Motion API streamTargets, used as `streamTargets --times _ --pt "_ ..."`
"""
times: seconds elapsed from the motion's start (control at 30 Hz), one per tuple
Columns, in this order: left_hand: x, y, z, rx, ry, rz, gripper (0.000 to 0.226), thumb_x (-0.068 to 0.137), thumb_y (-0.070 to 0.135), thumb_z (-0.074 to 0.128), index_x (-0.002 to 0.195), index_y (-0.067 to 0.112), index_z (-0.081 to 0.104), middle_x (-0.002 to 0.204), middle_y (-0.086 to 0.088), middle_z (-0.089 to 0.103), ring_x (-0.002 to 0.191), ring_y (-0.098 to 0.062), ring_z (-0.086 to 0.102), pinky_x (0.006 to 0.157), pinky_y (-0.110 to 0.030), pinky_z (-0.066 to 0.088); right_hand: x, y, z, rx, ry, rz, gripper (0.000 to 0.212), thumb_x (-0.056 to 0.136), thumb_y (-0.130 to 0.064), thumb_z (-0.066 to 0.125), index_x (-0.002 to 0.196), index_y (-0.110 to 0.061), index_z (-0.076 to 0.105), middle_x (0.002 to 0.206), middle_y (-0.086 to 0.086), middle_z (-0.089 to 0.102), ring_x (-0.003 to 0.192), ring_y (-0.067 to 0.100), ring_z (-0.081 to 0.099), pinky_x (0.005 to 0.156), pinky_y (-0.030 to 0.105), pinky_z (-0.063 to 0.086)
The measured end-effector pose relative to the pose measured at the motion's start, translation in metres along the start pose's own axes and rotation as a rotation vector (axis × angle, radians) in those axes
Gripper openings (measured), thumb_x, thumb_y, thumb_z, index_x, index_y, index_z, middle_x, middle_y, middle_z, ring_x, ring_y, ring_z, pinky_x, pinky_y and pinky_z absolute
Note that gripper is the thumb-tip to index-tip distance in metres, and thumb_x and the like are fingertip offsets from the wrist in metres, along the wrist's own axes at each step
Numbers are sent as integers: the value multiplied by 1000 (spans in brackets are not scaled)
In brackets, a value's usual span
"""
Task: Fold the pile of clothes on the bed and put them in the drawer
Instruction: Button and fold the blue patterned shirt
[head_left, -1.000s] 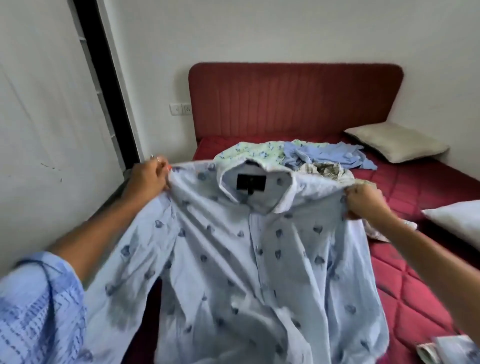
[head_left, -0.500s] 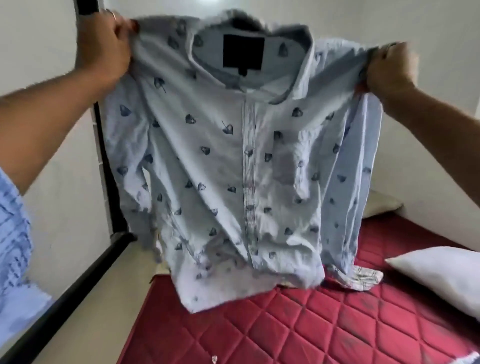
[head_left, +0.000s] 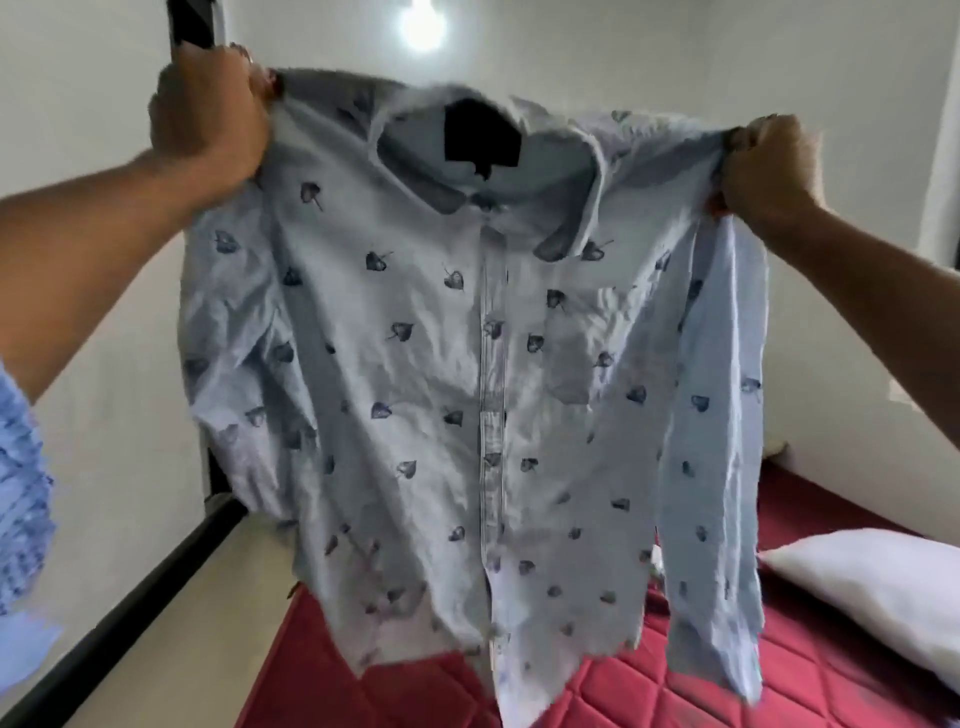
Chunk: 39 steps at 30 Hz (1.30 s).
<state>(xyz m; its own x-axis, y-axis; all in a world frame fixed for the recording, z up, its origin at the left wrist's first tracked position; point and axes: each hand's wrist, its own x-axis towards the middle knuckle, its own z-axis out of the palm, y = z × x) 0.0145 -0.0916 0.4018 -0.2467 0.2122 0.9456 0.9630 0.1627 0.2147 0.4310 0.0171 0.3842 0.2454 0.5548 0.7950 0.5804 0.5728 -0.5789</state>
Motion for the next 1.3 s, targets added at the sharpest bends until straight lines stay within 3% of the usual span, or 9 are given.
streamTargets --times 0.13,0.23,0.33,0.47,0.63,0.8,0.9,1.07,1.3 --pt "1 -2 -6 -2 -216 -19 29 86 7 60 114 2 67 115 -28 62 101 -44 60 82 -43 47 0 1 4 -89 -132 19 21 86 -5 46 67 -9 54 53 1 64 48 15 63 44 22 53" --pt "-9 -2 -7 -21 -87 -86 28 96 19 51 117 5 63 118 -30 58 106 -47 56 86 -46 46 -1 0 9 -112 -29 -29 17 76 -7 42 70 -1 57 59 11 61 56 25 62 43 29 50" --pt "-22 0 -1 -123 -325 -59 25 95 16 56 116 7 67 119 -20 63 107 -37 59 90 -32 49 1 5 8 -126 -3 -51 28 62 -15 37 67 3 57 55 20 57 51 31 59 33 26 44" --pt "-49 -20 17 -432 -618 -245 22 97 24 56 83 9 66 89 -13 62 56 -17 58 42 -14 46 14 -6 9 -167 117 -159 32 77 -21 39 77 4 59 72 25 58 69 33 58 51 28 44" --pt "-118 -29 53 -698 -759 -415 28 92 36 61 77 12 60 80 -8 60 61 -16 55 61 -24 48 21 -34 9 -205 113 -126 26 75 -31 37 75 -9 51 61 12 48 75 29 49 68 32 40" --pt "-204 -22 97 -860 -638 -476 32 83 43 70 72 19 52 76 -12 62 70 -21 55 66 -38 49 1 -59 9 -287 135 -194 38 79 -23 41 100 0 63 97 25 57 92 39 57 86 42 49" --pt "-249 -15 122 -864 -594 -435 32 84 40 70 76 16 51 69 -5 59 65 -19 56 69 -45 52 -7 -67 11 -328 95 -232 42 73 -25 39 99 -2 63 94 21 54 94 37 62 81 40 50" --pt "-299 11 137 -887 -578 -256 26 76 20 80 81 20 55 77 4 62 66 -3 56 61 -9 42 -8 -76 13 -387 75 -226 36 79 -20 43 101 -2 64 94 13 56 77 24 52 71 31 48" --pt "-307 8 152 -722 -327 -98 18 81 6 72 93 10 58 87 -2 58 80 -21 56 71 -28 46 -6 -80 17 -494 69 -233 13 81 -12 44 77 -7 55 73 10 45 73 27 49 67 30 41"
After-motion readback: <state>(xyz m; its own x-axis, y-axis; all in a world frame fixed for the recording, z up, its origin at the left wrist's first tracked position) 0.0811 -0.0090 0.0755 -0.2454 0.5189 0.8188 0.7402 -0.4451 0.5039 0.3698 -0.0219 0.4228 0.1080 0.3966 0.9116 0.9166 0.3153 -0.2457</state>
